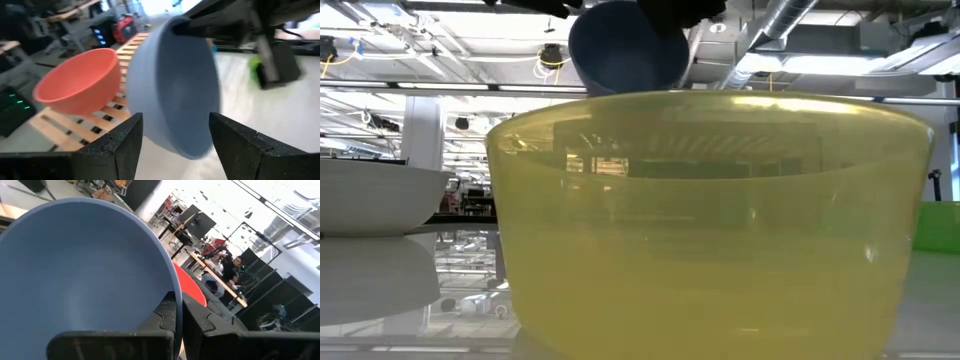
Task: Place and stack bowls onto a shelf
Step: Stack the big blue bowl on top of the big orange bowl on the shelf
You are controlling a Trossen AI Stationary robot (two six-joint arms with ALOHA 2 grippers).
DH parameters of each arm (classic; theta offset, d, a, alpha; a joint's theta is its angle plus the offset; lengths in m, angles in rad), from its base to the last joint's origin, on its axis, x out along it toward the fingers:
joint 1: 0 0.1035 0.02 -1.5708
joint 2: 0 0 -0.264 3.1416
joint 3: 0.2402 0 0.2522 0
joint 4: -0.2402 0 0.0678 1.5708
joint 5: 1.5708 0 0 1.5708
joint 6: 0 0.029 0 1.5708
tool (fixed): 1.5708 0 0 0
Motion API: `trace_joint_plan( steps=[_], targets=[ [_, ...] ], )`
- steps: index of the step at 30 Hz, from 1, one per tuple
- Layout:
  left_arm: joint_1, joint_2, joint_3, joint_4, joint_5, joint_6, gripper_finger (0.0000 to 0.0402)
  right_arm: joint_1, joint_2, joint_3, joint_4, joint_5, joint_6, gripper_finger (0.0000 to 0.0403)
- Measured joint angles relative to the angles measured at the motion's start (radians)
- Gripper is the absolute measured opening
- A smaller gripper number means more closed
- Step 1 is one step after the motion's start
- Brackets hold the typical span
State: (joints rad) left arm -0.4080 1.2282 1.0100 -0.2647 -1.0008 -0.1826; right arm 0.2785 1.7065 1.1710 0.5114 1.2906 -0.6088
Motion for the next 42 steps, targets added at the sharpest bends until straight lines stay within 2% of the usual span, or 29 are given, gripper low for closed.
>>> trace_joint_plan(
  steps=[6,12,18,27,32,38,42],
  targets=[
    [0.025,0.016,0.0,0.05,-0.037,0.068,0.0212,-0.006,0.0,0.038,-0.001,-0.003,0.013,0.0031],
    [0.068,0.036,-0.001,0.062,-0.086,0.097,0.0181,-0.006,0.0,0.069,-0.004,-0.001,0.014,0.0032],
    [0.088,0.035,-0.002,0.117,-0.119,0.166,0.0127,-0.007,0.0,0.073,0.0,0.003,0.017,0.0032],
    [0.124,0.034,-0.002,0.163,-0.173,0.211,0.0014,-0.007,0.0,0.073,-0.002,0.007,0.012,0.0039],
    [0.156,0.034,-0.001,0.163,-0.163,0.233,0.0003,-0.004,0.0,0.073,-0.002,-0.027,-0.015,0.0083],
    [0.204,0.034,-0.001,0.258,-0.141,0.376,0.0001,-0.006,-0.014,0.118,-0.006,0.009,-0.123,0.0192],
    [0.236,0.027,0.015,0.307,-0.129,0.47,0.0001,-0.006,-0.075,0.118,-0.025,0.018,-0.11,0.0254]
  ],
)
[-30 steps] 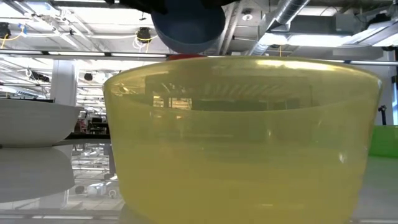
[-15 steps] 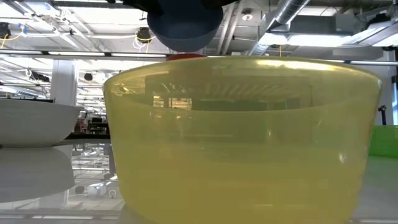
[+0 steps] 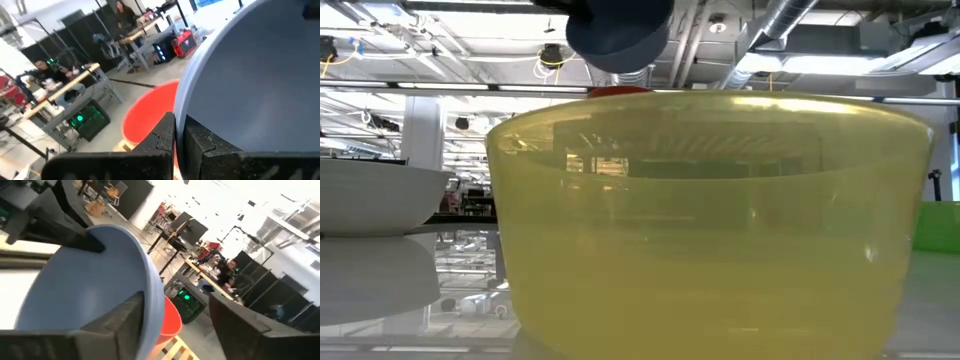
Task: Place and stack bowls onto a shelf
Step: Stack the big blue bowl on top of the big orange bowl on the shelf
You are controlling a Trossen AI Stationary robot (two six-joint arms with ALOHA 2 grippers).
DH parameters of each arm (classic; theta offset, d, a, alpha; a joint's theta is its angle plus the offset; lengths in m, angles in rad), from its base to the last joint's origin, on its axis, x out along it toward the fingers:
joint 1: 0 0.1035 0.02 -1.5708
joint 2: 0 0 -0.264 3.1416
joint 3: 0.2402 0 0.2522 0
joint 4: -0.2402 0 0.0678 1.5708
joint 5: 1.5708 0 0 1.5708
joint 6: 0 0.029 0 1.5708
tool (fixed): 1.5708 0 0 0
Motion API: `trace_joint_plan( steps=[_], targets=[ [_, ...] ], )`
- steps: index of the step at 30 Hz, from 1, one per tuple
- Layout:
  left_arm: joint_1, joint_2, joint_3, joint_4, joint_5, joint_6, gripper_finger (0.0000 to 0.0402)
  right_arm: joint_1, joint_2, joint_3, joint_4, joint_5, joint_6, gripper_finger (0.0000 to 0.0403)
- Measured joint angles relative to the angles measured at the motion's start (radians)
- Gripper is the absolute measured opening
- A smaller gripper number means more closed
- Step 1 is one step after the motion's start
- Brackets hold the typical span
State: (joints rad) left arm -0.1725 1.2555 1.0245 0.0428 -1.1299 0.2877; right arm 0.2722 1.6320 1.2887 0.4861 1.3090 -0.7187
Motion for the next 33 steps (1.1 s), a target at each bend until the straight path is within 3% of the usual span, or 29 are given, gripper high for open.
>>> trace_joint_plan(
  steps=[5,8,11,14,16,22,26,29,33],
  targets=[
    [0.023,-0.015,0.038,-0.049,-0.004,0.003,0.0001,0.004,-0.109,-0.002,-0.259,0.02,0.183,0.0269],
    [0.025,-0.013,0.041,-0.088,0.014,-0.058,0.0001,0.012,-0.196,0.0,-0.545,-0.025,0.451,0.0269],
    [0.024,-0.012,0.039,-0.187,0.029,-0.15,0.0001,0.011,-0.262,-0.003,-0.84,-0.154,0.757,0.0269],
    [0.034,-0.012,0.039,-0.222,0.033,-0.188,0.0001,0.023,-0.303,-0.003,-1.026,-0.198,0.952,0.0269],
    [0.057,-0.012,0.052,-0.22,0.056,-0.17,0.0001,0.04,-0.317,-0.003,-1.083,-0.188,1.004,0.0269],
    [0.226,-0.012,0.167,-0.301,0.3,-0.192,0.0,0.085,-0.346,-0.003,-1.092,-0.182,1.002,0.027],
    [0.336,-0.012,0.226,-0.364,0.4,-0.232,0.0,0.097,-0.354,-0.003,-1.128,-0.118,1.011,0.027],
    [0.409,-0.011,0.269,-0.372,0.45,-0.224,0.0,0.084,-0.357,-0.003,-1.192,-0.077,1.06,0.027],
    [0.534,0.022,0.377,-0.382,0.559,-0.23,0.0,0.027,-0.366,-0.003,-1.266,-0.11,1.14,0.027]
  ],
)
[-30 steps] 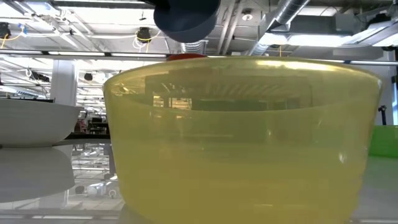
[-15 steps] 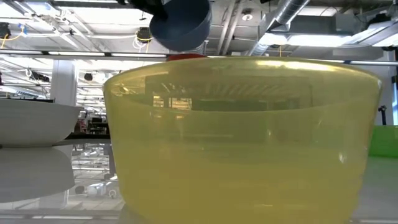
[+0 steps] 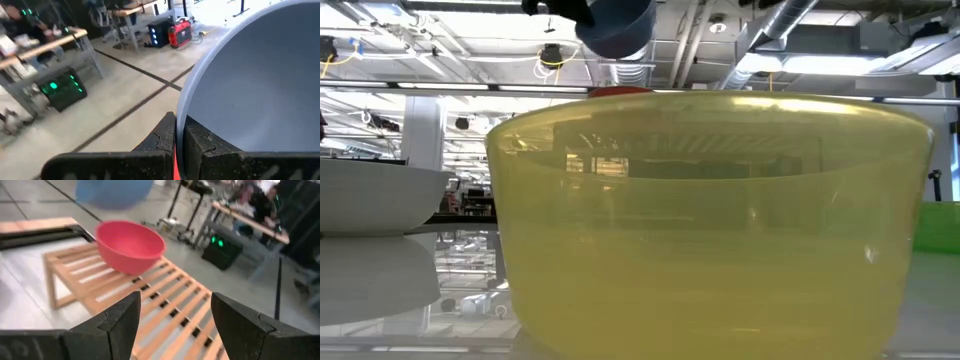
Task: Place and stack bowls onto a shelf
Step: Stack the big blue bowl on top of the big orange bowl on the shelf
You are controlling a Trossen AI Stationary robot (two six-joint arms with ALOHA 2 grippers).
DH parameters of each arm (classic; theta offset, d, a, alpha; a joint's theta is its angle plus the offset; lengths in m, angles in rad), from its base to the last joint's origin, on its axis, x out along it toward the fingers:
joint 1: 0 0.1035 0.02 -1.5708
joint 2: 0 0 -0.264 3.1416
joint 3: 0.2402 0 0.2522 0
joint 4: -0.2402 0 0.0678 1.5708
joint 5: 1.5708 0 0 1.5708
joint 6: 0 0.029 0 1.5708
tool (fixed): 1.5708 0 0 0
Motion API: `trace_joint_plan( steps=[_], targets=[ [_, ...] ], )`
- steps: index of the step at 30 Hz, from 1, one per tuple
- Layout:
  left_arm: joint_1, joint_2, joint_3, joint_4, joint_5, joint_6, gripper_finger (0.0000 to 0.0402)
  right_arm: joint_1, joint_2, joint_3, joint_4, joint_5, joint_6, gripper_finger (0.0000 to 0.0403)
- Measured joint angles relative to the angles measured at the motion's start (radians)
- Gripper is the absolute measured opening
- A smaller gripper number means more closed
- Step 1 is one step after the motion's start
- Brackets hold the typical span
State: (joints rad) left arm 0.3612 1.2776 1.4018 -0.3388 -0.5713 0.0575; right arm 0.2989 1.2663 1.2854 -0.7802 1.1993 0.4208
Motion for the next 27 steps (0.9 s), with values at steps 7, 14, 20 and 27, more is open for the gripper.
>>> trace_joint_plan(
  steps=[7,14,20,27],
  targets=[
    [0.167,0.206,0.284,-0.28,0.268,-0.098,0.0,-0.096,0.013,-0.007,-0.011,-0.228,-0.019,0.027],
    [0.217,0.441,0.636,-0.599,0.376,-0.105,0.0,-0.232,-0.032,-0.167,0.21,-0.662,-0.201,0.027],
    [0.242,0.571,0.855,-0.801,0.503,-0.1,0.0,-0.298,-0.122,-0.312,0.394,-0.864,-0.225,0.027],
    [0.283,0.649,0.893,-0.909,0.541,-0.107,0.0,-0.299,-0.21,-0.426,0.519,-0.883,-0.227,0.027]
  ],
)
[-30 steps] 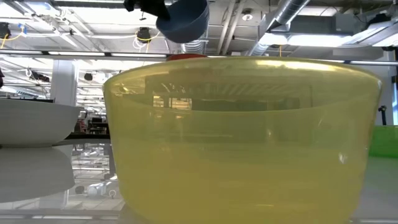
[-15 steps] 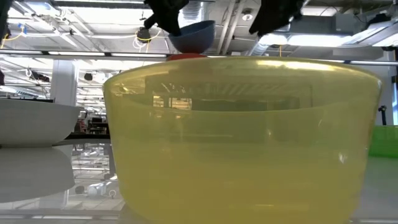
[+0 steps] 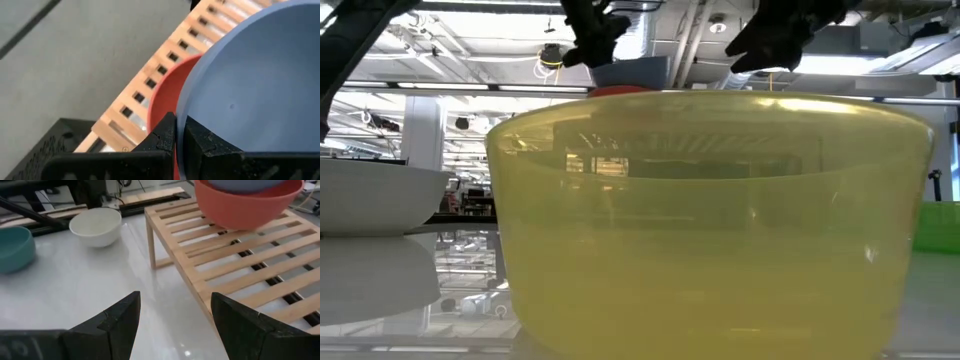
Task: Place and stack bowls onto a shelf
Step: Stack the big blue bowl on top of the big orange bowl on the shelf
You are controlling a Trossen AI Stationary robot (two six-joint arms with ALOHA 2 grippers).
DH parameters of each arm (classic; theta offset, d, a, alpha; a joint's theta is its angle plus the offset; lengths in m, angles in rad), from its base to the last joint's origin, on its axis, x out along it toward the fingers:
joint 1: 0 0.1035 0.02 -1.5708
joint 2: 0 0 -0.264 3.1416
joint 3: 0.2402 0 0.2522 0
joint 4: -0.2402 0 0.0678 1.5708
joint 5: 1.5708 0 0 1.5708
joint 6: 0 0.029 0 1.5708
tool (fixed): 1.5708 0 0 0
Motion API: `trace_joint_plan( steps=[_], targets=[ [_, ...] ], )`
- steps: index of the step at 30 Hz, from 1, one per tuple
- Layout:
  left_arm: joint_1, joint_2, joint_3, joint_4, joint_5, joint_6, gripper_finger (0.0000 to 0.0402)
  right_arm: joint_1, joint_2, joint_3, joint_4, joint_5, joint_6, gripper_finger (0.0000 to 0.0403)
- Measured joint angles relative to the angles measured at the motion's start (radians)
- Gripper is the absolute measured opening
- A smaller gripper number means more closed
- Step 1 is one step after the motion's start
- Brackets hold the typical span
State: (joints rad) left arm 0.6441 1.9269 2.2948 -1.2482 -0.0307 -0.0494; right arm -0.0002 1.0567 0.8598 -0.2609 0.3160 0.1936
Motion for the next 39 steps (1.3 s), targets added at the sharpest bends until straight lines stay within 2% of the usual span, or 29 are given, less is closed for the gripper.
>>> trace_joint_plan(
  steps=[14,18,23,28,30,33,39],
  targets=[
    [0.064,0.02,0.0,-0.017,0.079,-0.005,0.0008,0.0,-0.023,-0.081,0.018,-0.003,0.041,0.027],
    [0.065,0.021,0.0,-0.02,0.079,-0.003,0.0045,0.0,-0.023,-0.081,0.028,-0.003,0.042,0.027],
    [0.065,0.02,0.0,-0.019,0.071,0.0,0.0119,0.0,-0.023,-0.081,0.031,-0.003,0.044,0.027],
    [0.065,0.017,0.029,-0.022,-0.006,0.0,0.0173,0.0,-0.023,-0.081,0.031,-0.003,0.044,0.027],
    [0.065,0.017,0.062,-0.017,-0.042,0.001,0.018,0.0,-0.023,-0.081,0.031,-0.003,0.044,0.027],
    [0.065,-0.013,0.045,0.079,-0.088,0.006,0.0182,-0.001,-0.023,-0.081,0.031,-0.002,0.044,0.027],
    [0.065,-0.016,0.036,0.121,-0.082,0.015,0.0183,-0.003,-0.023,-0.081,0.03,-0.001,0.036,0.027]
  ],
)
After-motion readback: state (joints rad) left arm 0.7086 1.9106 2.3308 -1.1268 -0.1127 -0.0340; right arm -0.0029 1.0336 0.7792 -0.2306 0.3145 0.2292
